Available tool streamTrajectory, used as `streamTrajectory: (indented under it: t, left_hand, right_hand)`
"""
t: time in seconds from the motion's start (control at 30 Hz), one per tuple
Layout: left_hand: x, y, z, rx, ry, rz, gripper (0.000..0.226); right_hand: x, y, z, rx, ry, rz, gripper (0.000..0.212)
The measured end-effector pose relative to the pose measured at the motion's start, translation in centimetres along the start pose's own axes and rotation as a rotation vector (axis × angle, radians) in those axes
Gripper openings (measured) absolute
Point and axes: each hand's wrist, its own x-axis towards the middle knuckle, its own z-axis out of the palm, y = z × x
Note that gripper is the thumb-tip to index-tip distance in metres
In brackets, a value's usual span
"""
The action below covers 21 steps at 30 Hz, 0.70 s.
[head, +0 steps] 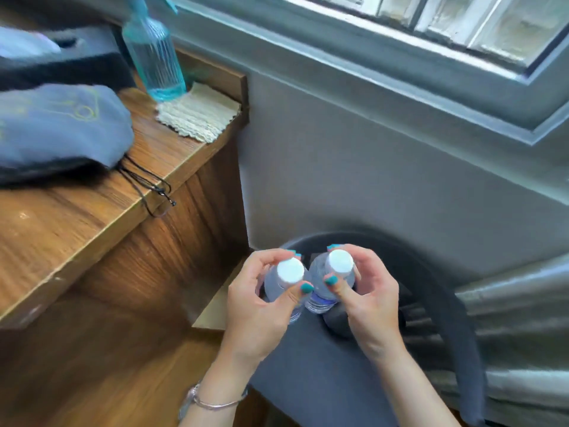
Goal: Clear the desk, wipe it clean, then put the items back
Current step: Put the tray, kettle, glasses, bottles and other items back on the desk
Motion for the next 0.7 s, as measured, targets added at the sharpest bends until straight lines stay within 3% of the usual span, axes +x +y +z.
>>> streamTrajectory:
  t: [0.23, 0.37, 0.7]
  left_hand:
    - [2.8, 10.0, -6.8, -0.195, 0.125, 0.186, 0.038]
    - [4.6, 14.0, -13.0, -0.138, 0.199, 0.303, 0.036]
    - [10.6, 15.7, -29.0, -0.010, 0.344, 0.428, 0.033]
  right_hand:
    - [2.7, -10.9, 8.1, 0.178, -0.093, -0.173, 0.044]
    - [4.0, -14.9, 14.5, 0.195, -0.144, -0.223, 0.031]
    - [7.3, -18.2, 32.2, 0.164, -0.288, -0.228, 0.027]
